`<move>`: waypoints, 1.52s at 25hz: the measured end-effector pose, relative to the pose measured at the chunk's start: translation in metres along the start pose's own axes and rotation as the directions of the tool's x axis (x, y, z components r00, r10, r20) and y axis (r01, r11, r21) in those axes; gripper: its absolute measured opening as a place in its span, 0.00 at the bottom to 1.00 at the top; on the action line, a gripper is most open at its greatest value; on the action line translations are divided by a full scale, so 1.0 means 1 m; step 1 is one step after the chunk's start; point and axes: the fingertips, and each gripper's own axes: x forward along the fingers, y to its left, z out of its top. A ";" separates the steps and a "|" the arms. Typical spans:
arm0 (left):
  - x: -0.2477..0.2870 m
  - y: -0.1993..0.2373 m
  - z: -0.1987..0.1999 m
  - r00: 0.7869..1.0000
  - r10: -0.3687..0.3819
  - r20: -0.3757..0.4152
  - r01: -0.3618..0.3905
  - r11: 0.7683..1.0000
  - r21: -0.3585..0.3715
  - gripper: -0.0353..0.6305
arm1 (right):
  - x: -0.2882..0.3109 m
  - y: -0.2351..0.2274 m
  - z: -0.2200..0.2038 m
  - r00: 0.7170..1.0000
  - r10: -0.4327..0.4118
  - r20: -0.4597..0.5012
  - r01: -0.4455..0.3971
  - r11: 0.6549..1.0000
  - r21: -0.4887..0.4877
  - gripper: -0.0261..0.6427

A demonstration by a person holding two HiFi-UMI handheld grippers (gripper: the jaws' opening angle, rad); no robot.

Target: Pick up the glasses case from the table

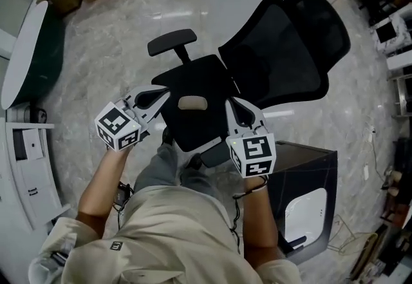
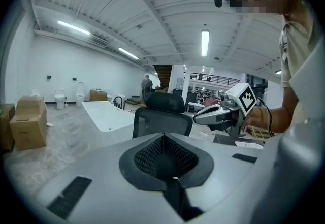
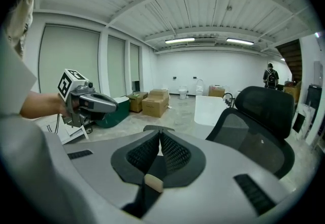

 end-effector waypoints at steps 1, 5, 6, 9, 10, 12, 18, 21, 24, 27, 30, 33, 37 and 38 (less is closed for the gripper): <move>0.008 0.000 -0.001 1.000 -0.021 -0.003 0.021 1.000 -0.001 0.08 | -0.002 -0.006 -0.005 1.000 -0.020 -0.010 0.020 1.000 0.009 0.08; 0.039 0.003 -0.009 0.993 -0.111 -0.025 0.111 0.994 -0.005 0.08 | -0.007 -0.025 -0.020 0.993 -0.105 -0.045 0.107 0.993 0.055 0.08; 0.047 0.005 -0.012 0.990 -0.134 -0.034 0.134 0.991 -0.007 0.08 | -0.007 -0.029 -0.023 0.991 -0.124 -0.055 0.128 0.990 0.066 0.08; 0.069 0.011 -0.023 0.981 -0.184 -0.056 0.183 0.983 -0.019 0.08 | -0.005 -0.037 -0.033 0.983 -0.161 -0.084 0.168 0.982 0.081 0.08; 0.075 0.013 -0.027 0.979 -0.195 -0.061 0.194 0.981 -0.021 0.08 | -0.004 -0.040 -0.037 0.981 -0.170 -0.091 0.177 0.981 0.085 0.08; 0.088 0.016 -0.033 0.974 -0.216 -0.074 0.215 0.976 -0.021 0.08 | -0.002 -0.047 -0.045 0.977 -0.188 -0.103 0.198 0.975 0.098 0.08; 0.120 0.027 -0.056 0.957 -0.265 -0.120 0.264 0.964 -0.024 0.08 | 0.006 -0.057 -0.064 0.965 -0.222 -0.138 0.239 0.962 0.129 0.08; 0.131 0.037 -0.071 0.949 -0.278 -0.147 0.277 0.960 -0.030 0.08 | 0.010 -0.059 -0.069 0.961 -0.233 -0.150 0.254 0.958 0.136 0.08; 0.145 0.045 -0.090 0.938 -0.296 -0.178 0.294 0.955 -0.041 0.08 | 0.013 -0.064 -0.079 0.954 -0.248 -0.171 0.273 0.951 0.143 0.08; 0.160 0.052 -0.113 0.923 -0.318 -0.218 0.313 0.948 -0.057 0.08 | 0.016 -0.068 -0.091 0.947 -0.258 -0.193 0.290 0.944 0.160 0.08; 0.175 0.057 -0.139 0.904 -0.340 -0.258 0.330 0.940 -0.079 0.09 | 0.020 -0.072 -0.108 0.940 -0.264 -0.218 0.304 0.936 0.177 0.08; 0.188 0.061 -0.163 0.886 -0.358 -0.296 0.347 0.933 -0.092 0.09 | 0.026 -0.075 -0.121 0.934 -0.268 -0.238 0.316 0.929 0.193 0.08; 0.206 0.068 -0.197 0.859 -0.377 -0.347 0.362 0.926 -0.110 0.09 | 0.035 -0.079 -0.134 0.928 -0.270 -0.256 0.326 0.921 0.211 0.08; 0.209 0.068 -0.206 0.851 -0.382 -0.361 0.365 0.924 -0.117 0.11 | 0.036 -0.079 -0.137 0.927 -0.270 -0.261 0.329 0.919 0.216 0.08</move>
